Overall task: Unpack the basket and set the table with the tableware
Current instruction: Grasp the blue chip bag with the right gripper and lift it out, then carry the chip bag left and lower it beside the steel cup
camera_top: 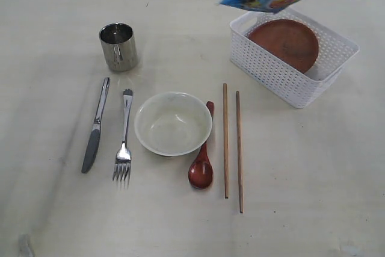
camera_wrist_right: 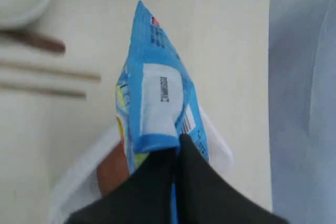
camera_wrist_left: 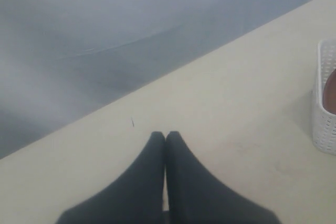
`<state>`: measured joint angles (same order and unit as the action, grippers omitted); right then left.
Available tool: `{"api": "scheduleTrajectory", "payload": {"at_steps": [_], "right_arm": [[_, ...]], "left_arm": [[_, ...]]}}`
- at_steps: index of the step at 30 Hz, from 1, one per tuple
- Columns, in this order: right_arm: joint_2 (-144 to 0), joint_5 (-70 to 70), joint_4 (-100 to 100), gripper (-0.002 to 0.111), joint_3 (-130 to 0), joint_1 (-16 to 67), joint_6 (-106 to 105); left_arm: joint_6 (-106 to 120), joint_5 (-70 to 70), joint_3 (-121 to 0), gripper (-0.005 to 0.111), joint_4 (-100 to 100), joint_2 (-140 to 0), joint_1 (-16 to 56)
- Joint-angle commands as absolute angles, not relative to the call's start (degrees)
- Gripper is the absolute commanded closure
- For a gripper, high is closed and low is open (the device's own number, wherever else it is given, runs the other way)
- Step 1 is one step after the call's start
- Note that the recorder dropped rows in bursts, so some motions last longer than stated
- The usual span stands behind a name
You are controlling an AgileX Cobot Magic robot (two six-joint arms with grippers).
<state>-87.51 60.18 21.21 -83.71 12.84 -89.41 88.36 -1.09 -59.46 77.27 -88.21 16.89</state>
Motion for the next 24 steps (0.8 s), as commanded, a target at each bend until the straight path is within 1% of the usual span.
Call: {"api": "scheduleTrajectory", "payload": {"at_steps": [1,3,5,8,10,15,24], "right_arm": [[-89.11,57.14,36.10,0.109,-83.93,12.94,-76.94],[-90.77,54.09,35.05,0.109,-83.93,12.94,-66.88],[-92.47,47.83,35.81,0.109,-83.93,12.94,-56.29],[-95.50,42.23,42.14,0.109,-83.93,12.94,-47.40],[-97.95,42.23,46.40,0.109,-83.93,12.94,-46.74],[-104.13,42.74,54.11,0.109,-84.30,12.94,-44.13],[-117.37,52.15,66.52,0.109,-89.30,13.94,-39.44]], "left_arm": [[88.30,-1.27,-59.11,0.107,77.51,-88.23,17.23],[88.30,-1.27,-58.99,0.107,77.51,-88.23,17.23],[88.30,-1.27,-58.99,0.107,77.71,-88.23,17.23],[88.30,-1.53,-58.99,0.107,77.71,-88.23,17.23],[88.30,-3.08,-58.70,0.107,77.71,-88.23,17.23],[88.30,-13.97,-57.75,0.107,79.86,-88.23,17.23],[88.14,-29.30,-57.75,0.107,86.41,-88.23,17.23]]}}
